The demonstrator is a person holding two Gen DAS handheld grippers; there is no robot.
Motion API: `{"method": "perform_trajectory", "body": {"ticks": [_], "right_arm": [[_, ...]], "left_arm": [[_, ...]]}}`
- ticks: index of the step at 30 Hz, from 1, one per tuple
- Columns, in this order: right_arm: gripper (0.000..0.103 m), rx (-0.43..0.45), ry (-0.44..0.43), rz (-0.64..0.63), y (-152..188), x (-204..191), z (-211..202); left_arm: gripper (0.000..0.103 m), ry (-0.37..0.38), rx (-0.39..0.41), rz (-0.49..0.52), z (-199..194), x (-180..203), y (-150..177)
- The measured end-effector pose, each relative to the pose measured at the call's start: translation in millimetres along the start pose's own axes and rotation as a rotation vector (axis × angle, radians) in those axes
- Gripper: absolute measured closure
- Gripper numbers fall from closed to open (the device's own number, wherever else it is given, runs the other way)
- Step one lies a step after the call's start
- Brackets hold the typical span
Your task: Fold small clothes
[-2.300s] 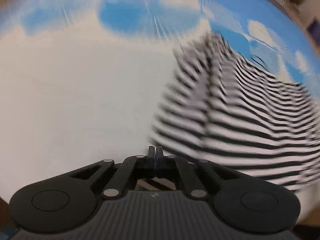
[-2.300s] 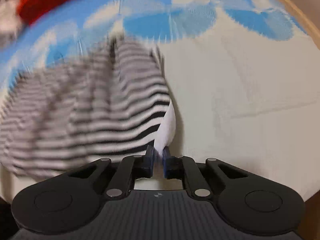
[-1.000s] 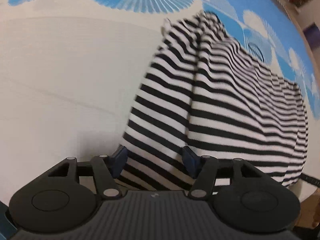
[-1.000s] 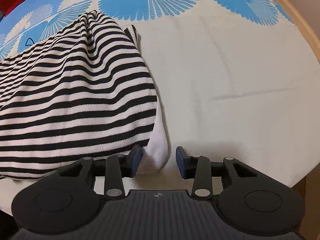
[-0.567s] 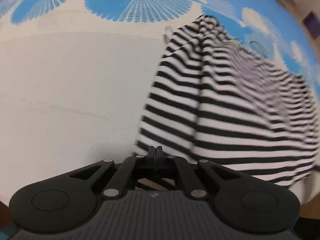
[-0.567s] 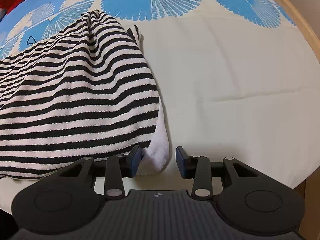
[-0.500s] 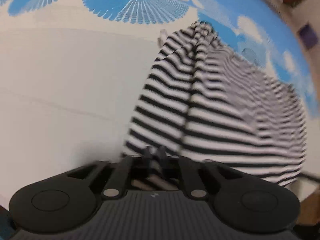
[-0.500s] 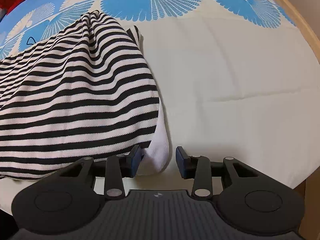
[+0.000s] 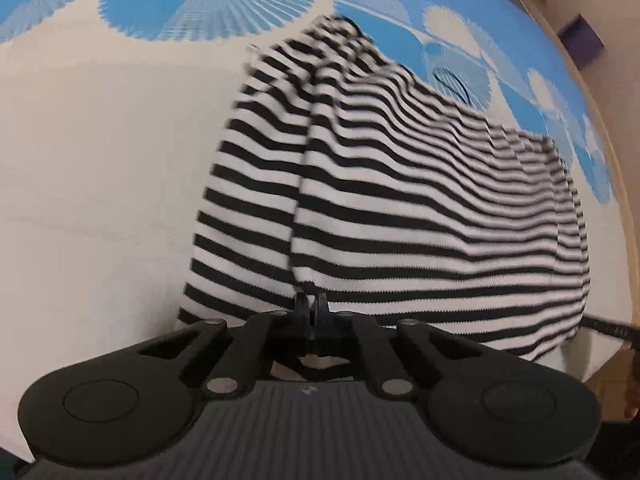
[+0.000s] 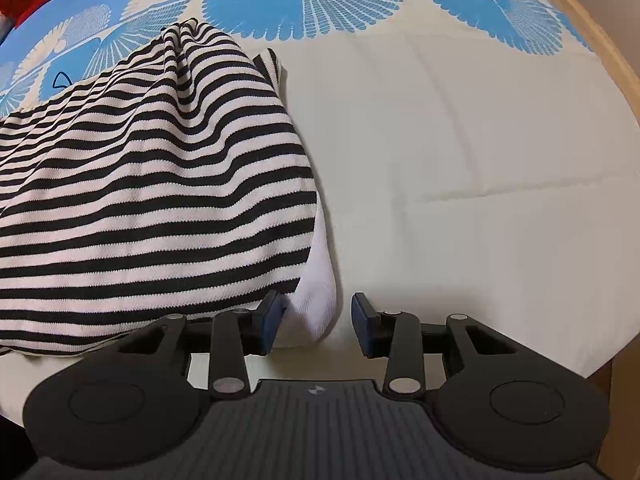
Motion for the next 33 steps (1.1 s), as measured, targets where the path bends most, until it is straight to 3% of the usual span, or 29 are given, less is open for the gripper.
{"method": "perform_trajectory", "body": {"ticks": [2, 4, 5, 9, 12, 14, 16, 18, 19, 21, 22, 23, 25, 27, 30, 33], "right_arm": [[0.067, 0.007, 0.003, -0.005, -1.0, -0.6, -0.6], [0.098, 0.012, -0.002, 0.009, -1.9, 0.8, -1.5], [0.103, 0.005, 0.012, 0.017, -1.6, 3.6, -0.2], [0.103, -0.058, 0.121, 0.086, 5.8, 30.9, 9.9], [0.103, -0.025, 0.117, 0.127, 1.0, 42.5, 4.4], [0.102, 0.084, 0.08, 0.159, -13.9, 44.7, -12.5], [0.102, 0.203, 0.02, 0.186, -29.0, 41.7, -33.3], [0.098, 0.29, -0.089, 0.168, -40.2, 26.8, -51.3], [0.09, 0.298, -0.143, 0.144, -41.9, 16.7, -54.2], [0.077, 0.254, -0.235, 0.069, -38.6, -8.2, -48.7], [0.075, 0.222, -0.242, 0.025, -35.0, -18.1, -42.1], [0.075, 0.186, -0.223, -0.028, -29.6, -27.7, -33.2], [0.075, 0.086, -0.107, -0.133, -16.3, -35.2, -6.3], [0.074, 0.007, -0.015, -0.172, -6.5, -33.0, 15.5], [0.074, 0.007, -0.008, -0.158, -11.9, -35.1, 14.7], [0.074, 0.055, -0.011, -0.149, -16.1, -36.8, 4.8]], "left_arm": [[0.102, 0.03, 0.012, -0.076, -8.6, -11.8, 0.6], [0.102, 0.052, 0.002, -0.14, -14.2, -25.5, 4.0], [0.102, 0.057, -0.004, -0.157, -17.3, -29.9, 4.7], [0.102, 0.082, -0.027, -0.239, -17.8, -42.3, 5.8], [0.089, 0.059, 0.013, -0.273, -29.1, -45.4, 0.2], [0.088, 0.047, 0.099, -0.265, -47.4, -44.0, -10.4], [0.088, 0.095, 0.179, -0.215, -63.9, -29.6, -21.7], [0.088, 0.165, 0.187, -0.157, -66.4, -10.2, -24.5], [0.088, 0.19, 0.166, -0.113, -62.3, 2.0, -23.3], [0.088, 0.185, 0.109, -0.026, -47.3, 21.4, -18.9], [0.088, 0.154, 0.07, 0.021, -35.8, 28.8, -15.2], [0.087, 0.113, 0.033, 0.051, -24.2, 32.4, -10.9], [0.084, 0.002, -0.048, 0.086, 0.3, 30.6, -0.5], [0.083, -0.049, -0.078, 0.08, 11.4, 29.0, 2.8], [0.075, -0.035, -0.023, 0.064, -1.4, 37.4, -5.4], [0.068, 0.0, 0.114, 0.06, -29.5, 46.1, -20.2]]}}
Point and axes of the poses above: each gripper's, at about its wrist camera, not at the fingertips, and z roughly the way its jaws point, x to its right, y to its underside, the point moved 9 cm from there along z, roughly the way its jaws point, and after that the axes turned 3 degrees about y, right-handed, at the moved point
